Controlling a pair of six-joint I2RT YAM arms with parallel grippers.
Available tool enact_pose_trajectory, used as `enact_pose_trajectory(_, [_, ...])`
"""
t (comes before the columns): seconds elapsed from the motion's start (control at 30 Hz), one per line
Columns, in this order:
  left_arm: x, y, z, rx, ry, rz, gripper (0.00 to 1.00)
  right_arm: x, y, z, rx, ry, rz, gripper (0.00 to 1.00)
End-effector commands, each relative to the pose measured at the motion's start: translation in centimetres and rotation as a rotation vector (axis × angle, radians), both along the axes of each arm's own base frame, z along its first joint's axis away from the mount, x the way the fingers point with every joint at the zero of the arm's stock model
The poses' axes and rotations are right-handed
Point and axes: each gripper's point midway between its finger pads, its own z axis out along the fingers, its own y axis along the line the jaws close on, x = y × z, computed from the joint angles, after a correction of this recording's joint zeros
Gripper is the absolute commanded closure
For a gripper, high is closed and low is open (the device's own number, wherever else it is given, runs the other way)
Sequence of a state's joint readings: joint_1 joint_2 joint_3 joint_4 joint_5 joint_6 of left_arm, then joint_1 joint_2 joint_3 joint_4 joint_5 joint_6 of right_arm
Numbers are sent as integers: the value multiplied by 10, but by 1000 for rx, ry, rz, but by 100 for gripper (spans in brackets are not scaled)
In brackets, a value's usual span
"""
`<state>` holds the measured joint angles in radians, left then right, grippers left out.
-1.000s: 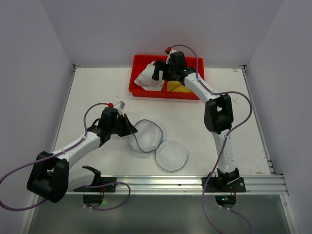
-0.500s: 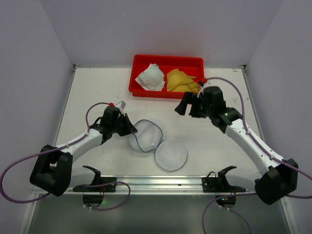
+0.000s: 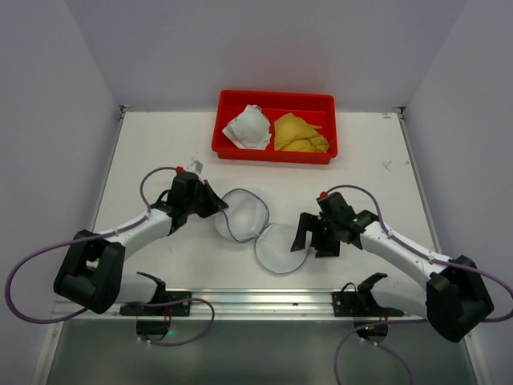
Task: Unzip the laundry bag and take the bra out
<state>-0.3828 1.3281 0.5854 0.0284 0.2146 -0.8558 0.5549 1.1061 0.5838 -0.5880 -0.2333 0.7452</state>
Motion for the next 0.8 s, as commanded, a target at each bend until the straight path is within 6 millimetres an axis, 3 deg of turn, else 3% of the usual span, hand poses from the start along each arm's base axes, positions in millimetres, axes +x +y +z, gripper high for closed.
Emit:
enact_pose_trajectory(0.0, [20,-5,20,-44,-69,51,100,-2,24,-4,94,61,20,12])
enact_pose_trajectory(0.03, [20,-4,21,-43,-72,52,100,2,30,-4,116,54,19,13])
enact_pose_trajectory(0.2, [17,-1,25,-31,-84,56,100,6,34,-22,91,92,12,37])
enact_pose_trajectory(0.3, [15,1,27,-29,-89,53,100,13,31,-24,58,79,-15,63])
enact_pose_trajectory(0.33, [14,2,28,-21,-95,54,100,12,28,-25,41,80,-20,76])
enact_pose_trajectory(0.43, [8,5,22,2,-83,36,100,19,19,-22,-16,47,-43,95])
enact_pose_trajectory(0.53, [3,7,16,21,-75,19,100,40,5,-1,-109,-50,-73,100])
enact_pose_trajectory(0.63, [-4,7,9,28,-63,-1,100,49,-13,21,-203,-124,-86,100])
enact_pose_trajectory(0.67, [-5,5,9,30,-63,-11,100,60,-11,40,-200,-172,-91,100])
enact_pose_trajectory(0.73, [-8,1,7,35,-59,-22,100,62,-18,57,-258,-213,-78,100])
enact_pose_trajectory(0.77, [-10,-4,8,33,-59,-34,100,71,-13,78,-252,-258,-79,100])
